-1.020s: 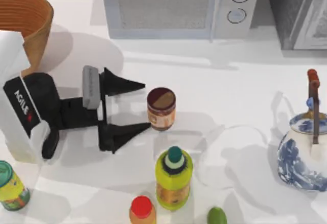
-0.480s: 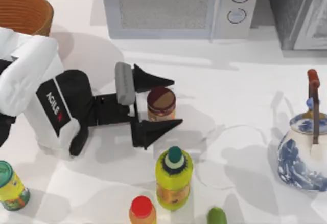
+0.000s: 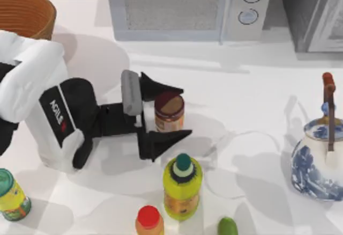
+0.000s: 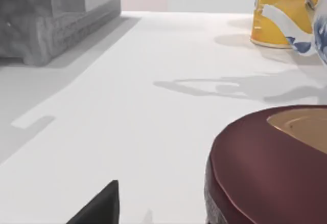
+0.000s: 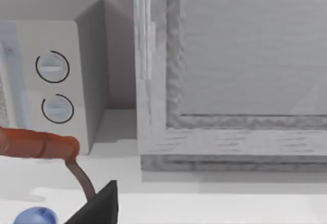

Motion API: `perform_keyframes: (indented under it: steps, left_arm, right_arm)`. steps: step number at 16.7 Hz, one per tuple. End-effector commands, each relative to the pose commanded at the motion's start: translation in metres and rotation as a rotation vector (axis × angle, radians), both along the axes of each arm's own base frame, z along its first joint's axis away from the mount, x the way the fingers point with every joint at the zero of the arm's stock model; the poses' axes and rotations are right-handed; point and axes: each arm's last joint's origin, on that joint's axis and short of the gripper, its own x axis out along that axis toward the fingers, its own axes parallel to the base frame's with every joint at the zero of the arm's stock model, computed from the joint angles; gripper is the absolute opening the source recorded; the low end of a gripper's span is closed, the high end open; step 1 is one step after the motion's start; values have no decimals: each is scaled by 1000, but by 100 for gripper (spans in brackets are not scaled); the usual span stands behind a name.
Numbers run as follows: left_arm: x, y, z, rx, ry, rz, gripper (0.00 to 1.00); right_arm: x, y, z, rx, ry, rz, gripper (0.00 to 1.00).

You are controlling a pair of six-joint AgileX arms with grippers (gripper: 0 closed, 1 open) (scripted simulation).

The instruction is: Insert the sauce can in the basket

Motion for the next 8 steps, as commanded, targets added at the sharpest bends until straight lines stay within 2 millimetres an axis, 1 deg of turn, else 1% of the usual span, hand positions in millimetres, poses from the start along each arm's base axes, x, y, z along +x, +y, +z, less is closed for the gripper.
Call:
perform_keyframes:
  steps: [8]
  left_arm:
    - [0,0,0,0,0,0,32]
  right_arm:
    - [0,0,0,0,0,0,100]
